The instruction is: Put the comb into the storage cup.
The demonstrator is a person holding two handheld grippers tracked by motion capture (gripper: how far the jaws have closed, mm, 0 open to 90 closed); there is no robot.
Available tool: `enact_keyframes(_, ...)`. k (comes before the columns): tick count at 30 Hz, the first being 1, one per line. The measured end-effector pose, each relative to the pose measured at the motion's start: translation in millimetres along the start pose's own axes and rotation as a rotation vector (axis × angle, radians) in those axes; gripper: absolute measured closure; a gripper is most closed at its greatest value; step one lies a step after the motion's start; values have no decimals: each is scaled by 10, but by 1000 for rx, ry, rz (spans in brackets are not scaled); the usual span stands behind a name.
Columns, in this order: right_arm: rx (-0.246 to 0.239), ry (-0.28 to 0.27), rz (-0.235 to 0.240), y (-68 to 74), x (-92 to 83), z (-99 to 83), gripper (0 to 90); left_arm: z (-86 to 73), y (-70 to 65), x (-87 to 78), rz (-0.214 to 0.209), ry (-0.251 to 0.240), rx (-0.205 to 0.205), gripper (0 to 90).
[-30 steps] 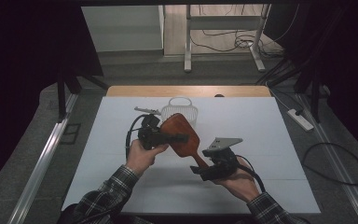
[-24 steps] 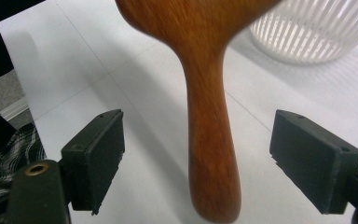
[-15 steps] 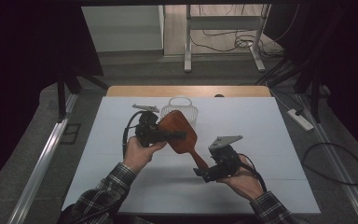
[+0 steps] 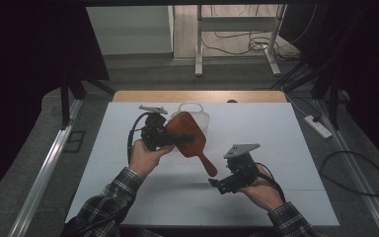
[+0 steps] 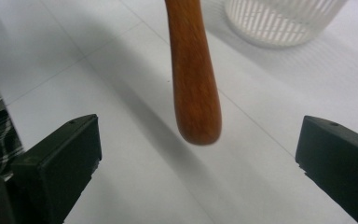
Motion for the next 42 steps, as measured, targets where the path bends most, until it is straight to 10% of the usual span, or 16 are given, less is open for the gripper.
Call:
enact_keyframes(19, 66, -32, -76, -146, -95, -17, 6, 195, 184, -166, 56, -24, -23, 564)
enact_keyframes(42, 13, -24, -96, -214, -346, -296, 0, 496, 359, -397, 120, -55, -46, 563)
Point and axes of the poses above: each handheld gripper's, and its own axes: x roughly forward along the jaws, z roughly out of its top, y roughly to its left, the point moved 7 cm from there along x, roughly forward along the jaws, and after that the axes turned 4 degrees about z, right-handed, at the moved point
